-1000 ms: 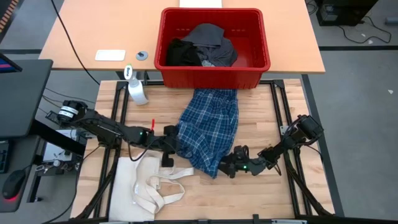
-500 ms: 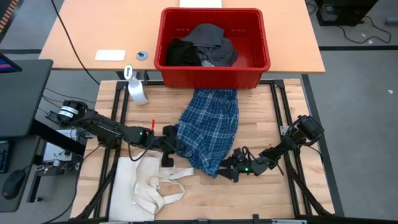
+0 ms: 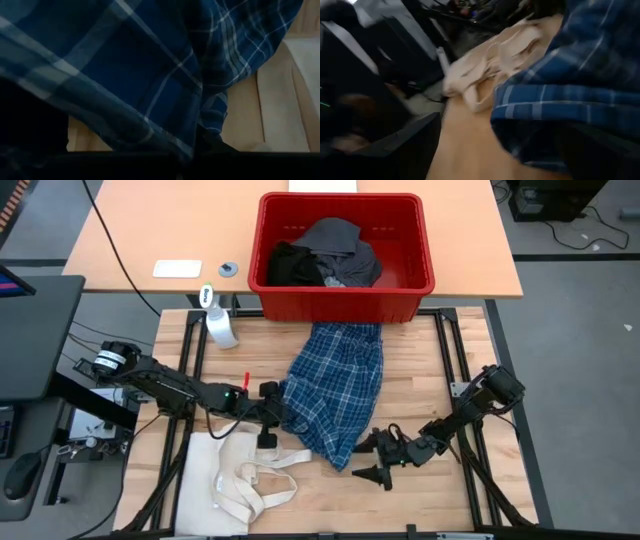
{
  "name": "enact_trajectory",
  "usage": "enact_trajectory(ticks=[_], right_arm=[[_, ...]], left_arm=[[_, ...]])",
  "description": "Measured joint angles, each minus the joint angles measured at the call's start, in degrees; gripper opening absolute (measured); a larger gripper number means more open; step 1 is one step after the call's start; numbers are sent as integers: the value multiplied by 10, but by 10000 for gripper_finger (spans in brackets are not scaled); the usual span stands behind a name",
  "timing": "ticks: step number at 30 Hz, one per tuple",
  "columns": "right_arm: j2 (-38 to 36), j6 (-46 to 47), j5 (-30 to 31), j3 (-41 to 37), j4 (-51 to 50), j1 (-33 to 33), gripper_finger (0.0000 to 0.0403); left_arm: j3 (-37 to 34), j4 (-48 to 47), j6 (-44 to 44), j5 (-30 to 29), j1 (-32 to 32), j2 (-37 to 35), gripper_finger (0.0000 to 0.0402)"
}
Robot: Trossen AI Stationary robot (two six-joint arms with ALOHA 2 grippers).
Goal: Fold Laundry from Bin
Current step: Fold the blue pants
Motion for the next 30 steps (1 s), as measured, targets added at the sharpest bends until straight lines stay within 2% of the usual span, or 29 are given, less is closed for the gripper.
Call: enact_trajectory(ticks=[3, 8, 12, 14, 20, 25, 30], right_arm=[[-38, -61, 62, 9, -84, 23, 378], [-87, -170, 193, 68, -304, 70, 378], [-79, -315, 312, 137, -456, 97, 378], [-59, -372, 345, 168, -505, 98, 378], [22, -442, 367, 227, -550, 67, 378], [58, -489, 426, 239, -550, 54, 378], [59, -493, 400, 236, -560, 34, 368]], left_arm=[[0, -1, -5, 0, 0, 0, 12], [0, -3, -8, 0, 0, 0, 12], [0, -3, -8, 0, 2, 0, 12], [0, 0, -9, 0, 2, 0, 12], [0, -1, -18, 0, 2, 0, 12], [0, -5, -22, 0, 1, 0, 12], [0, -4, -23, 0, 1, 0, 12]])
